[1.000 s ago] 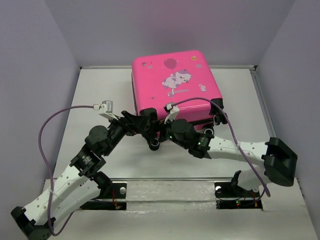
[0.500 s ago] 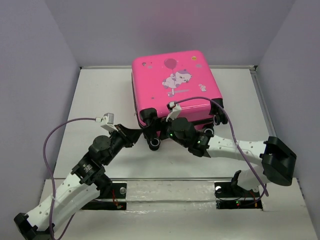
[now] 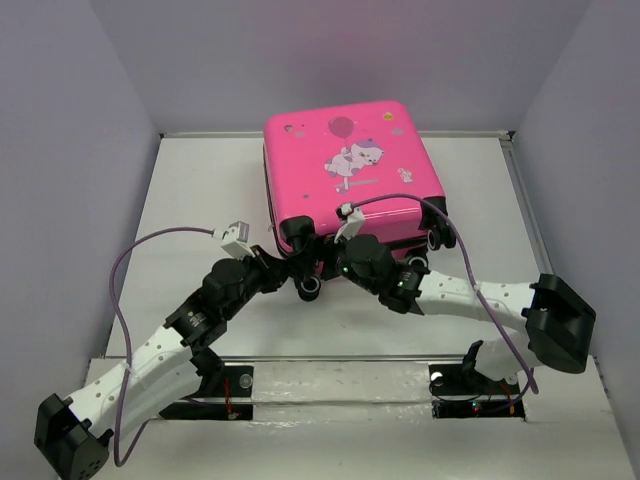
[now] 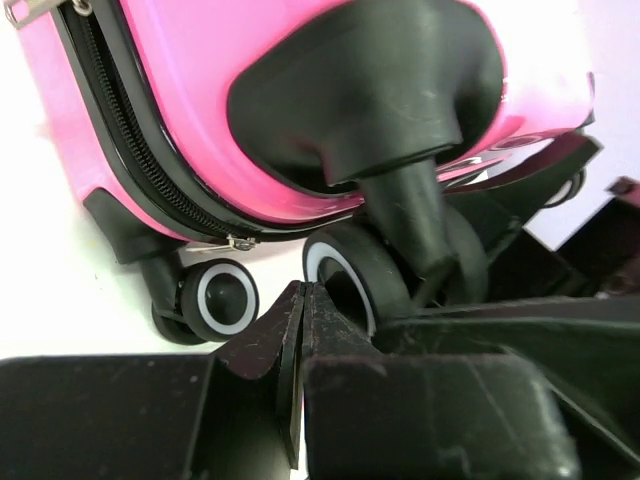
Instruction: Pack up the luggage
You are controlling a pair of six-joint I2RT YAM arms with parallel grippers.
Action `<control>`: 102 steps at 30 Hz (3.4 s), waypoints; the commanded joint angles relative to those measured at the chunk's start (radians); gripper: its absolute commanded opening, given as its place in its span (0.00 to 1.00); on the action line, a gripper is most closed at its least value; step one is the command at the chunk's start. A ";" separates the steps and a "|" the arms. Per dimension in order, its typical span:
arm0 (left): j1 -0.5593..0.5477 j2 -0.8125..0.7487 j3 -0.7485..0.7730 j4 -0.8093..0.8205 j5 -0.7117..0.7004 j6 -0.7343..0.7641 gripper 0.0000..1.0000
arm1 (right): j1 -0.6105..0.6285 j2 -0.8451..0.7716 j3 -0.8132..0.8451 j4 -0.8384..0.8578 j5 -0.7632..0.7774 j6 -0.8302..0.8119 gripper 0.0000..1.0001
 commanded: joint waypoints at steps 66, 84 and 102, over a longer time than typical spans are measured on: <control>-0.207 0.295 -0.009 0.383 -0.406 0.259 0.52 | -0.034 -0.006 0.183 -0.139 -0.063 -0.170 0.07; -0.232 0.395 -0.136 0.827 -0.484 0.230 0.47 | -0.034 0.002 0.119 0.010 -0.198 -0.095 0.07; -0.256 0.491 -0.072 0.866 -0.690 0.202 0.06 | -0.015 -0.015 0.049 0.067 -0.204 -0.060 0.07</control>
